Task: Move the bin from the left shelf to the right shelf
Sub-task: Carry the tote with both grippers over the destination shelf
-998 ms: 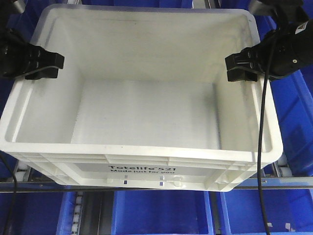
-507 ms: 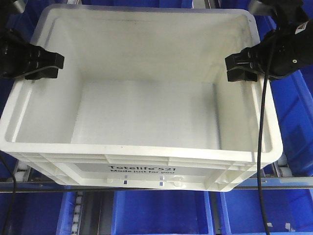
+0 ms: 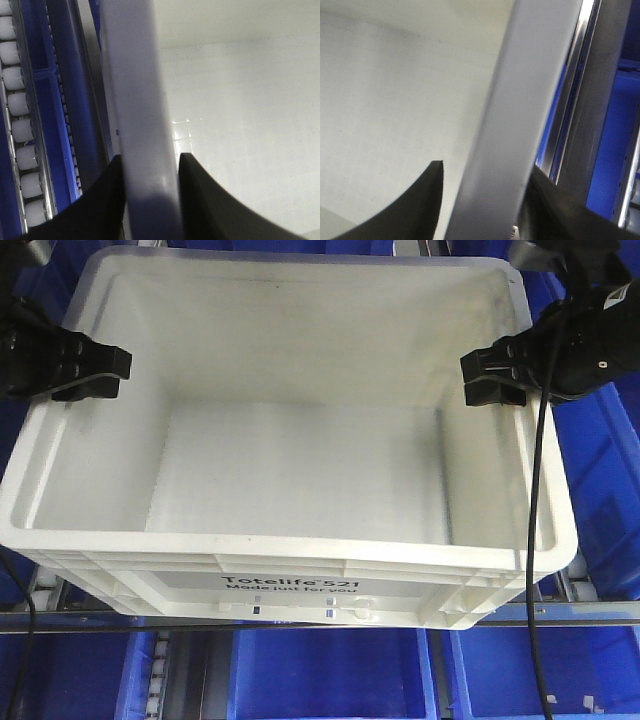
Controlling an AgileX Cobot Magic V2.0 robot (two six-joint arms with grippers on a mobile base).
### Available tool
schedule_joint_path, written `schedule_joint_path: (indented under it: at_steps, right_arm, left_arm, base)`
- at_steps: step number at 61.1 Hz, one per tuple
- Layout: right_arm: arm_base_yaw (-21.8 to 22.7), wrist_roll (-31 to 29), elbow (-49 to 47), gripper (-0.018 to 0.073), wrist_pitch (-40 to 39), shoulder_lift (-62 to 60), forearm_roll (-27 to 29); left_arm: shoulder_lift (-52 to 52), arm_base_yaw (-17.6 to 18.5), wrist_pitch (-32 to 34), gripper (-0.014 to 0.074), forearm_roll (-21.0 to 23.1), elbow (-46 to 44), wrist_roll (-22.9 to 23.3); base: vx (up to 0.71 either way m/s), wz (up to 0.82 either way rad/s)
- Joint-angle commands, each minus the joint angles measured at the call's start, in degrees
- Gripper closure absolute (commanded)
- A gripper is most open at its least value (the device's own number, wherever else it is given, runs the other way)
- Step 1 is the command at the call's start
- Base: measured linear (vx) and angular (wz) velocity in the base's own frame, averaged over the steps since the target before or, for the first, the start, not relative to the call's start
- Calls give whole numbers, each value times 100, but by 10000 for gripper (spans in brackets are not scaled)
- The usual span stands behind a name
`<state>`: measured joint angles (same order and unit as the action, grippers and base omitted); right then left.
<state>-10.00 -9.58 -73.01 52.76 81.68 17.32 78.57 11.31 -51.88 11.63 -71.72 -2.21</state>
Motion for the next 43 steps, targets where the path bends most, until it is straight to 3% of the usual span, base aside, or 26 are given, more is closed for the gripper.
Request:
schedule_joint_path:
  at_steps: [1, 43]
  right_arm:
    - [8, -236, -194, 564, -403, -261, 103]
    - [8, -241, -194, 564, -1756, -48, 103]
  left_arm:
    - [-281, 28, 775, 604, 110, -259, -157]
    - [221, 28, 1072, 604, 135, -240, -137]
  base:
    - [0, 0]
    - [0, 0]
